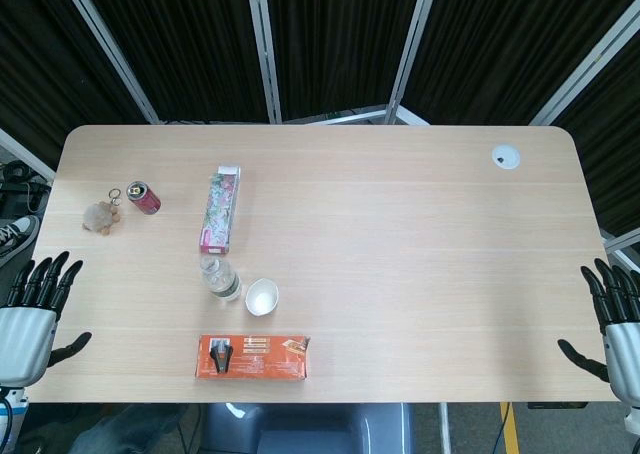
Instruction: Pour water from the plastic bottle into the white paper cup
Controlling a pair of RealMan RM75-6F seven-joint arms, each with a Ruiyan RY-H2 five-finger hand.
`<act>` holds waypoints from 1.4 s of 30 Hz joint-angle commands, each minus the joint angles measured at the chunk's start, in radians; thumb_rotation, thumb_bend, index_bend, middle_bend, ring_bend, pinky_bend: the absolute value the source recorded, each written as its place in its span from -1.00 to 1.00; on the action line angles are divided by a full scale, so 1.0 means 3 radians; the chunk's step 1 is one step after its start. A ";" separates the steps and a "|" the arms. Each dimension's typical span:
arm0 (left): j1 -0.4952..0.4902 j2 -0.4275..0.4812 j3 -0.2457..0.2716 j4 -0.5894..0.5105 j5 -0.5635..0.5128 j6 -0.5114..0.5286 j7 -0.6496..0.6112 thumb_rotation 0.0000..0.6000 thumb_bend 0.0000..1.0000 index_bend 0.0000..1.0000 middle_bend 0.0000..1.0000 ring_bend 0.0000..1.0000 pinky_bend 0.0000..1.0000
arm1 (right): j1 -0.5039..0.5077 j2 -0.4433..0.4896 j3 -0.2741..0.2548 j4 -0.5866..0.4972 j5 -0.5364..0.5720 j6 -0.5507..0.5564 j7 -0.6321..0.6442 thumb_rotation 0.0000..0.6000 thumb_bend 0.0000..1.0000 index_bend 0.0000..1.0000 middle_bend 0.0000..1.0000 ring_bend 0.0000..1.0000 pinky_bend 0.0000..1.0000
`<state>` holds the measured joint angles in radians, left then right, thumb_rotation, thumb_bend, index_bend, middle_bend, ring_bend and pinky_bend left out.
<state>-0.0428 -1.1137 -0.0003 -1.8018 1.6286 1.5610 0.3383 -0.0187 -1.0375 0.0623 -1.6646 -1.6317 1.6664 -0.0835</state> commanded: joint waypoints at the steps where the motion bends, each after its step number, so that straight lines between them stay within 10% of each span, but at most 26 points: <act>1: -0.0004 -0.0007 0.0002 0.0008 -0.0001 -0.0011 -0.0004 1.00 -0.99 -1.00 -1.00 -1.00 -1.00 | 0.0007 0.0004 0.0001 -0.0013 0.0017 -0.0015 -0.0002 1.00 -1.00 -1.00 -1.00 -1.00 -1.00; 10: -0.0297 0.0016 -0.0038 0.0186 -0.0156 -0.0541 -0.0605 1.00 -0.99 -1.00 -1.00 -1.00 -1.00 | 0.0049 -0.0023 0.0009 -0.0041 0.0056 -0.0104 0.0000 1.00 -1.00 -1.00 -1.00 -1.00 -1.00; 20: -0.1104 -0.0739 -0.0293 0.1026 -0.0468 -0.1685 -0.1885 1.00 -1.00 -1.00 -1.00 -1.00 -1.00 | 0.0181 -0.0004 0.0074 -0.0059 0.0249 -0.0366 0.0103 1.00 -1.00 -1.00 -1.00 -1.00 -1.00; 42: -0.1619 -0.1597 -0.0156 0.2173 -0.0178 -0.1903 -0.3354 1.00 -1.00 -1.00 -1.00 -1.00 -1.00 | 0.0280 -0.0119 0.0181 0.0067 0.0696 -0.0614 -0.0091 1.00 -1.00 -1.00 -1.00 -1.00 -1.00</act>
<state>-0.5148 -1.5775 -0.0692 -1.1685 1.5502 0.9921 -0.6118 0.0650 -1.0727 0.1164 -1.6452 -1.4235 1.4826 -0.1103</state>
